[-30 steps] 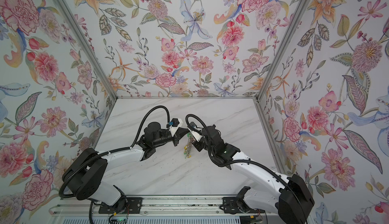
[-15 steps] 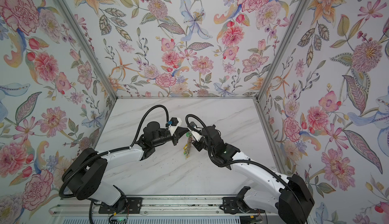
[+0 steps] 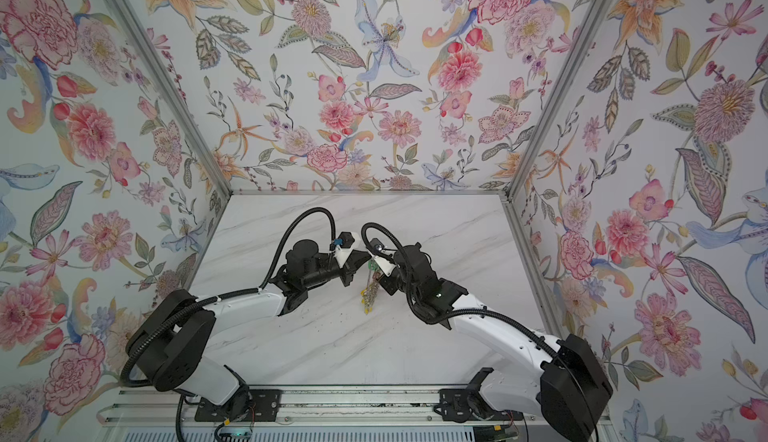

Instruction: Remove the keys from the keyring

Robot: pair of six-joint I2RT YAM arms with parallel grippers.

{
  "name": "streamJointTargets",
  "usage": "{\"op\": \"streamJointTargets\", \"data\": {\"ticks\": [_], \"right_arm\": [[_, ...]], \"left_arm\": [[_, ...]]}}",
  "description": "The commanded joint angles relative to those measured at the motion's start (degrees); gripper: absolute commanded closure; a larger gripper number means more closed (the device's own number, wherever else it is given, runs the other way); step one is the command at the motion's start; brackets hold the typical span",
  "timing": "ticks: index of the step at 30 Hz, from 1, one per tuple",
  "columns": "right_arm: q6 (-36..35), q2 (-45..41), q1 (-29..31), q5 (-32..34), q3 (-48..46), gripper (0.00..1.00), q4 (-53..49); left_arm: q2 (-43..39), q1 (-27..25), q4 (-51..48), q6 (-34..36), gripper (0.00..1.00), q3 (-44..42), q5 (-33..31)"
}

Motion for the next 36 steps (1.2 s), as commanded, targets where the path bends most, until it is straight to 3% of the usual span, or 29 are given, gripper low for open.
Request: {"op": "streamJointTargets", "data": {"ticks": [1,12,36], "right_arm": [[-3.5,-0.6,0.8,-5.2,5.2,1.00,4.6],[-5.4,3.3,2.2,-12.3,11.8,1.00,1.4],[-1.1,-5.6,6.5,-5.0,4.6,1.00,-3.8]], "left_arm": [[2.3,2.2,-6.4,1.5,1.00,0.6,-16.8],[1.9,1.8,-6.6,1.9,1.00,0.2,-15.8],[1.9,8.0,-7.2,-5.2,1.00,1.5,-22.3]]}}
